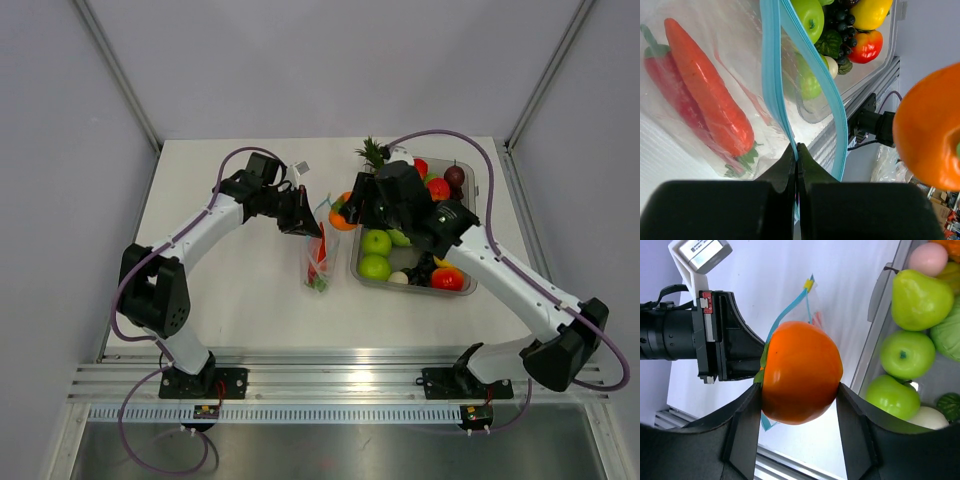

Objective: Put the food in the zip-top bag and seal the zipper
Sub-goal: Place the fake fruit in the zipper food storage bag, then adjust the zipper food storage bag at the center of the board.

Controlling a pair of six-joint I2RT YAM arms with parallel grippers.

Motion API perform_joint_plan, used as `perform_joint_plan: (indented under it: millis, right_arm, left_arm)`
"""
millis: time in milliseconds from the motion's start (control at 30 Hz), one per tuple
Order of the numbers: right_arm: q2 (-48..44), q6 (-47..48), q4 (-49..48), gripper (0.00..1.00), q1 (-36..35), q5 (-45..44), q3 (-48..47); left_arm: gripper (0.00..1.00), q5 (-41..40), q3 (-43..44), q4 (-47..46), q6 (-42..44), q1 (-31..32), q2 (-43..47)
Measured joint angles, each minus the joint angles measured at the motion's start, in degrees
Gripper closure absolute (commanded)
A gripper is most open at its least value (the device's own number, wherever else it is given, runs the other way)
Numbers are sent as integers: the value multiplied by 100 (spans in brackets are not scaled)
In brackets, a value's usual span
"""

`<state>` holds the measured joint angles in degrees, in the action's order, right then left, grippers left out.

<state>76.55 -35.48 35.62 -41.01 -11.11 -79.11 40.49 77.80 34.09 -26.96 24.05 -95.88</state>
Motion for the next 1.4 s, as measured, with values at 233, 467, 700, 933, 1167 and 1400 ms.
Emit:
perform_joint_plan:
  millis: [233, 467, 700, 933, 1167, 1400]
  right_arm:
    - [927, 151, -13, 69, -186, 109, -229]
    - [1526, 162, 173, 69, -214, 72, -63]
    - [1613, 297, -33, 39, -214, 551, 160]
    - [1589, 627, -138, 11, -223, 1056, 197]
    - [763, 577, -122, 33, -223, 356, 483]
    - [691, 380, 15, 36, 92, -35, 485]
  left_arm:
    - [100, 4, 0, 2, 2, 2, 0]
    - [100, 28, 4, -9, 20, 2, 0]
    - [100, 129, 9, -81, 11, 11, 0]
    - [100, 157, 9, -83, -9, 11, 0]
    - [100, 175, 9, -103, -17, 11, 0]
    - [100, 186, 9, -111, -33, 11, 0]
